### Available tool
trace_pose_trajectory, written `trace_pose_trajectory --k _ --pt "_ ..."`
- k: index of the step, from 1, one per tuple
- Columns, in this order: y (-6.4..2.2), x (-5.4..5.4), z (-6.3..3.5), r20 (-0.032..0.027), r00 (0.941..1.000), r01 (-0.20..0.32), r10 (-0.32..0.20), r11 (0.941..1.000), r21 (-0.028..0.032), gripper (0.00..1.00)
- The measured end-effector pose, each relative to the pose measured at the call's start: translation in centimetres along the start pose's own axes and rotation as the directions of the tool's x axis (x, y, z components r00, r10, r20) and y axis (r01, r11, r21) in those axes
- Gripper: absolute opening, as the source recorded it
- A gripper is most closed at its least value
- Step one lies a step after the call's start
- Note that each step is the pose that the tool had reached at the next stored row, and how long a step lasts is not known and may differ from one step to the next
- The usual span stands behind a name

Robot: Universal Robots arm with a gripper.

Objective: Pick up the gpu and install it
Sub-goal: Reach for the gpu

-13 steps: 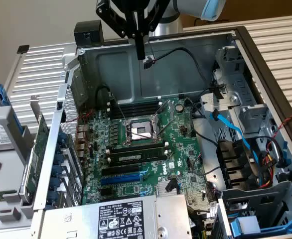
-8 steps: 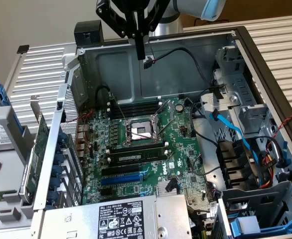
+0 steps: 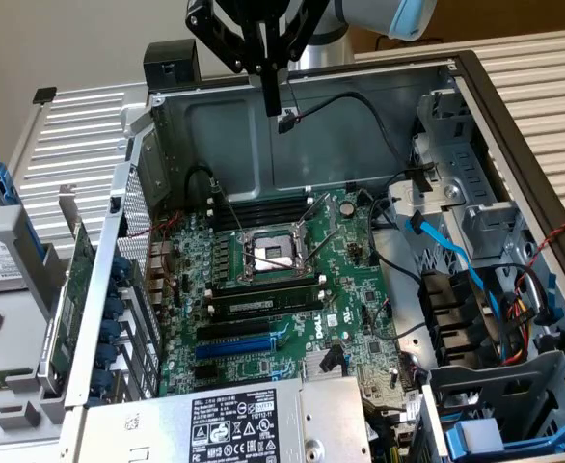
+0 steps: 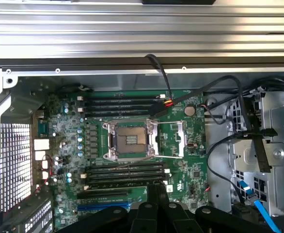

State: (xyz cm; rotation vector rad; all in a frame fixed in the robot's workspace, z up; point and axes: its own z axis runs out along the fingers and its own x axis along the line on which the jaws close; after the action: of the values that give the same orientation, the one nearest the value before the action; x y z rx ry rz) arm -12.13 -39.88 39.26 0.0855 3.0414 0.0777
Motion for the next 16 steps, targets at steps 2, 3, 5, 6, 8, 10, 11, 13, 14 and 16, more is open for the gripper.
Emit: trace_pose_trajectory --k 2,3,5,6,8,10,11,13,14,16 --pt "-0.02 0.2 -0.04 -0.0001 1.0 0.0 0.0 1.0 0.0 0.11" --pt "-0.03 0.5 -0.08 -0.0003 1.0 0.0 0.0 1.0 0.0001 0.11" --pt "-0.07 1.4 -0.2 -0.0007 1.0 0.0 0.0 1.0 0.0 0.11" --pt "-0.1 1.9 -0.26 -0.001 1.0 0.0 0.0 1.0 -0.0001 0.11" --pt "-0.14 2.8 -0.43 -0.002 1.0 0.0 0.0 1.0 0.0 0.11" --pt "-0.19 3.7 -0.62 -0.003 1.0 0.0 0.0 1.0 -0.0002 0.11" --pt "-0.21 4.1 -0.73 -0.0032 1.0 -0.001 0.001 1.0 -0.0006 0.11" --pt "-0.25 5.0 -0.93 -0.0037 1.0 -0.001 0.001 1.0 -0.0011 0.11" --pt "-0.28 5.4 -1.03 -0.0037 1.0 -0.001 0.001 1.0 -0.0014 0.11" --pt "-0.35 6.3 -1.26 -0.0038 1.0 -0.001 0.001 1.0 -0.0015 0.11"
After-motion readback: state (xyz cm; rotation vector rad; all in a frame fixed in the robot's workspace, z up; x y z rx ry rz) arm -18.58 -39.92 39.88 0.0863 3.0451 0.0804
